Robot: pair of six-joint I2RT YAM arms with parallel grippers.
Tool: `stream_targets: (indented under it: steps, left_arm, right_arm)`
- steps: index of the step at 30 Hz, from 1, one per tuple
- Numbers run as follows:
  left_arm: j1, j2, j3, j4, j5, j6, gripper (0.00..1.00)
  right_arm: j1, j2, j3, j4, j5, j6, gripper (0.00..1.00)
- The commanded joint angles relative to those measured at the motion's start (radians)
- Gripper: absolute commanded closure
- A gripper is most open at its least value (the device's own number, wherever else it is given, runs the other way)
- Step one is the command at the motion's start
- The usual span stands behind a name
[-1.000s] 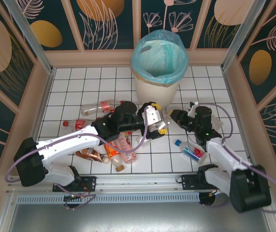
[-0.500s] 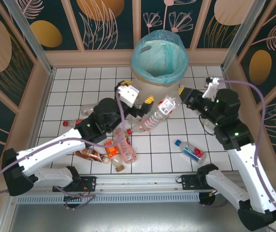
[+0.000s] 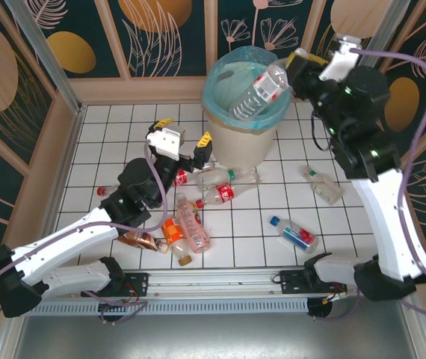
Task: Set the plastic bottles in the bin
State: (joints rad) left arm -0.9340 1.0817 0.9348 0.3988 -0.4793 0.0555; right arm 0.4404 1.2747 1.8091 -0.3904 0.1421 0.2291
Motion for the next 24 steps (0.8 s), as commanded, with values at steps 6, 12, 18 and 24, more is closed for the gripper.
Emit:
stream_targets:
  steps: [6,12,18,24]
  left_arm:
    - [0.004,0.038,0.002,0.022,0.029,-0.006,0.04]
    - [0.004,0.05,0.001,0.02,0.028,-0.007,0.04]
    - [0.004,0.066,0.0,0.018,0.027,-0.003,0.04]
    - [0.004,0.08,0.001,0.015,0.028,-0.003,0.04]
  right_arm:
    - [-0.003,0.343,0.133,0.097,0.173,-0.26,0.86]
    - [-0.002,0.585,0.339,-0.064,0.159,-0.338,0.83]
    - [0.0,0.748,0.469,-0.204,0.169,-0.389,0.8]
    - [0.004,0.785,0.468,-0.231,0.177,-0.392,0.61]
